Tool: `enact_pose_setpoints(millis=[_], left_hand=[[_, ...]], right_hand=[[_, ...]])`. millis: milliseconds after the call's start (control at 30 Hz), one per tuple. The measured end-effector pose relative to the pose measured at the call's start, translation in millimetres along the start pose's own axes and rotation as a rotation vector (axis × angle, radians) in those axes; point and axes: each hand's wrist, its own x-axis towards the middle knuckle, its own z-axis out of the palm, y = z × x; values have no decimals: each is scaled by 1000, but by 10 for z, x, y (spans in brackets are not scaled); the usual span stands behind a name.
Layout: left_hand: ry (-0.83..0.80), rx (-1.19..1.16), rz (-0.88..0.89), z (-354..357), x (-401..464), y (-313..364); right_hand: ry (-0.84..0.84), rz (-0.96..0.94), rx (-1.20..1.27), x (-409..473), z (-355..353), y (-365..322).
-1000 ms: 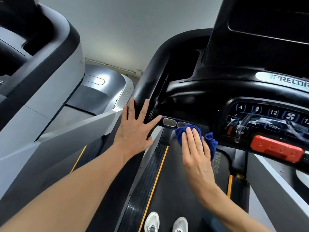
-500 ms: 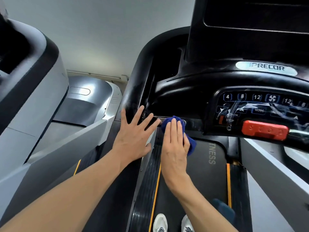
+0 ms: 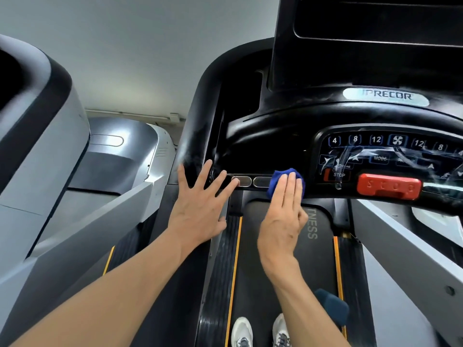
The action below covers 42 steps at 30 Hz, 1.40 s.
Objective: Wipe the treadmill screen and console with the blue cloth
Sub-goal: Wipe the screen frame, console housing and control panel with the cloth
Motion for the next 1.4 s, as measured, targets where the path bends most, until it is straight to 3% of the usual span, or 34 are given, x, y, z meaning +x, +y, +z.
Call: enact_pose_setpoints(millis=[167,333,500,700,867,1033,1200,1400], left_hand=[[-1,10,9,-3,-10,3],[-19,11,13,6,6,0],[-18,10,-4,24,8,5],[-21,25,-28,25,15,-9],[-15,29,-17,42,17,-15],[-26,32,-19,54,6,-23],[-24,33,-8,54,6,-4],[-25,59,-11,42,13,4]], right_hand=[[-18,-178,-19,-156,15,49],[-1,13,-26,-47,-18,42],[-38,-25,-30,-60,49,-184],[-138,-386,-134,-164,263,-375],[-47,-189,-113,-118,94,-72],[-110,-338,-101,-4,158,-366],[-80,-123,-100,-38,-90,52],[-27,-103,-115,203,-150,137]])
